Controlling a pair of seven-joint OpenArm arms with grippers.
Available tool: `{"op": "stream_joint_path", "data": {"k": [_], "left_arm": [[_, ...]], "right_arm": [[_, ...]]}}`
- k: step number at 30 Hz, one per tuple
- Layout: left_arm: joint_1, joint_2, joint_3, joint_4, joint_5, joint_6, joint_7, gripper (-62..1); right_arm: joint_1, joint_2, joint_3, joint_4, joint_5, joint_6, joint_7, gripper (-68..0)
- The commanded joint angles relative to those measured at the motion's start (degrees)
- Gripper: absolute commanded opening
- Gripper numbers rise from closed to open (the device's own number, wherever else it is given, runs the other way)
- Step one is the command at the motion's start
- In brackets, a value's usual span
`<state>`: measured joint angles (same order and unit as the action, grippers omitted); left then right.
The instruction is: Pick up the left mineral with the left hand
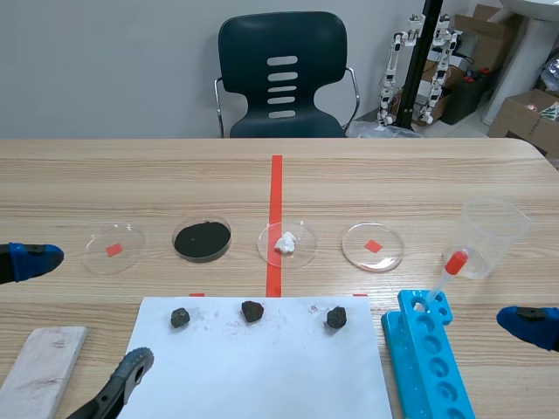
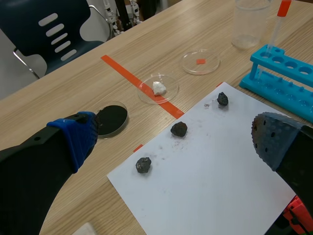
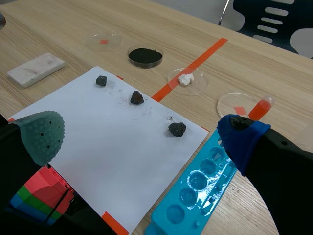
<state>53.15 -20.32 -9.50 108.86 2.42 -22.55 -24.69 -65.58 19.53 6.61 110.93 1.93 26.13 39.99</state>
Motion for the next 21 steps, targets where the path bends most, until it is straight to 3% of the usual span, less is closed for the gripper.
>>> {"op": "stream_joint_path", "data": {"k": [1,21], "left_arm": [[0.02,0.28,0.20,0.28,-0.42,0.28,-0.79,1.4],[-0.90,0.33,0.85,0.17,-0.46,0.26,0.44,1.4]], "right_arm": [[0.04,0.00,0.07,0.48,0.87,0.04,0.87,0.4],[0.04,0.00,0.07,0.48,0.85,0.04,0.87,0.4]]}}
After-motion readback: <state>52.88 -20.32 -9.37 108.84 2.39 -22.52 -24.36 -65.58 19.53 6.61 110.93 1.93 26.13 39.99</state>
